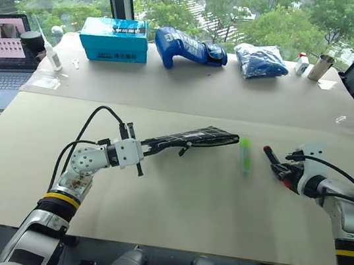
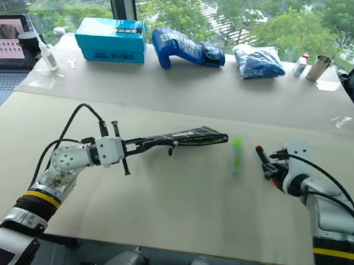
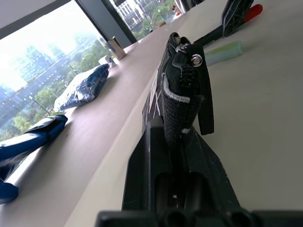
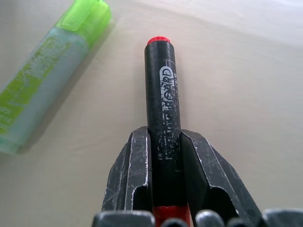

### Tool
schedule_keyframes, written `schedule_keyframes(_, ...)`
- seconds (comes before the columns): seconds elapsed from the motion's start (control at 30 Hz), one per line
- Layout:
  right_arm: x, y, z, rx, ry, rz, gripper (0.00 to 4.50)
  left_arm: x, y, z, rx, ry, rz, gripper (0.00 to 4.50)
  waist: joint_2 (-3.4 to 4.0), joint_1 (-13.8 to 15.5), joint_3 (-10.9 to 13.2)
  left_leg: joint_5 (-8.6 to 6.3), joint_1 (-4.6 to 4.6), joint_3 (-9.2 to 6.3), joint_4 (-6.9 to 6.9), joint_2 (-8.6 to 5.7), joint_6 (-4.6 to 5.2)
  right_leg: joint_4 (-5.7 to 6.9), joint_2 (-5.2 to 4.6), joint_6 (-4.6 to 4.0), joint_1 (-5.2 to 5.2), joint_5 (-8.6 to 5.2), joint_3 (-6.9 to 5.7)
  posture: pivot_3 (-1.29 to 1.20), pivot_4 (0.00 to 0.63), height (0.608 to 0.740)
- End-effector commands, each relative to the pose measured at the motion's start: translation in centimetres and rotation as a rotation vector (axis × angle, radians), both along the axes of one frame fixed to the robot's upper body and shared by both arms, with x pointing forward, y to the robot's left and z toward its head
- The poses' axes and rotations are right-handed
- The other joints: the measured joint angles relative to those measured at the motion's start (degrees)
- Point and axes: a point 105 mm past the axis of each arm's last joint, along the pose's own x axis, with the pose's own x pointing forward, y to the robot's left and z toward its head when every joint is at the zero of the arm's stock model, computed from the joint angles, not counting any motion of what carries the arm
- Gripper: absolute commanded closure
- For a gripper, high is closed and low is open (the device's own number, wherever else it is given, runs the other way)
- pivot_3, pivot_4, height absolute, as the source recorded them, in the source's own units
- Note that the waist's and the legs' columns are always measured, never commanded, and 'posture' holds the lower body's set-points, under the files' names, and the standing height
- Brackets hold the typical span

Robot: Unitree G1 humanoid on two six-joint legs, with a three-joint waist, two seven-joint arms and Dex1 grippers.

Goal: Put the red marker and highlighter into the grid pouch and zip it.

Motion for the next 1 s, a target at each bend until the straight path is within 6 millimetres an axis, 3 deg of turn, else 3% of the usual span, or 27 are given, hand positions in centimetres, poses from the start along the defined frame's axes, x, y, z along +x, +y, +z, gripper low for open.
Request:
schedule_keyframes(0.03,1.1,0.0,4.3,-0.051,-0.14,0.015,3.98,0.0,0.0,1.7,-0.025,-0.057,-0.008,4.5,0.0,-0.14,0.0,0.0,0.0,0.0,0.0,0.0,0.0,0.0,0.0,0.0,0.0,0.0,0.0,0.0,0.15,0.74)
schedule_keyframes(0.13,1.6,2.0,9.7,-0.064,-0.344,0.119,3.98,0.1,0.1,1.8,-0.031,-0.052,-0.006,4.5,0.01,-0.35,0.0,0.0,-0.02,0.04,0.0,-0.01,0.0,0.0,-0.01,0.0,-0.05,0.0,0.03,0.0,0.15,0.74)
schedule_keyframes(0.2,0.1,5.4,12.1,-0.103,-0.433,0.331,3.98,0.0,0.2,1.7,-0.032,-0.049,-0.005,4.5,0.02,-0.24,0.01,0.0,-0.02,0.05,-0.02,0.01,0.0,0.01,0.0,0.0,-0.08,0.0,0.02,0.0,0.15,0.74)
schedule_keyframes(0.27,-2.6,9.1,12.4,-0.188,-0.43,0.597,3.98,0.0,0.2,1.6,-0.033,-0.046,-0.006,4.5,0.02,-0.08,0.01,-0.01,-0.05,0.04,-0.03,0.04,0.01,-0.02,0.02,0.0,-0.09,0.0,-0.03,0.0,0.15,0.74)
schedule_keyframes(0.37,-4.8,11.7,11.5,-0.364,-0.39,0.82,3.98,0.0,0.1,1.6,-0.036,-0.042,-0.007,4.5,0.0,0.0,0.0,-0.08,-0.1,0.03,0.02,0.07,0.1,-0.05,0.06,0.01,-0.02,-0.01,-0.14,0.0,0.15,0.74)
schedule_keyframes(0.6,-5.1,12.5,10.1,-0.558,-0.339,0.936,3.98,-0.2,-0.2,1.4,-0.045,-0.038,-0.01,4.5,-0.02,0.22,0.01,-0.09,-0.12,0.06,0.11,-0.04,0.14,-0.14,-0.07,0.08,-0.03,0.03,-0.12,0.0,0.15,0.74)
schedule_keyframes(0.77,-3.8,11.0,8.7,-0.687,-0.301,0.895,3.98,-0.5,-0.5,1.3,-0.046,-0.034,-0.019,4.5,-0.02,0.16,0.01,-0.08,-0.1,0.08,0.08,-0.02,0.11,-0.1,-0.05,0.08,-0.06,0.03,-0.12,0.0,0.15,0.74)
schedule_keyframes(1.0,-2.8,10.2,8.9,-0.712,-0.306,0.856,3.98,-0.7,-0.8,1.2,-0.042,-0.034,-0.03,4.5,-0.02,0.16,0.01,-0.07,-0.11,0.08,0.07,-0.01,0.1,-0.11,-0.06,0.08,-0.07,0.04,-0.11,0.0,0.15,0.74)
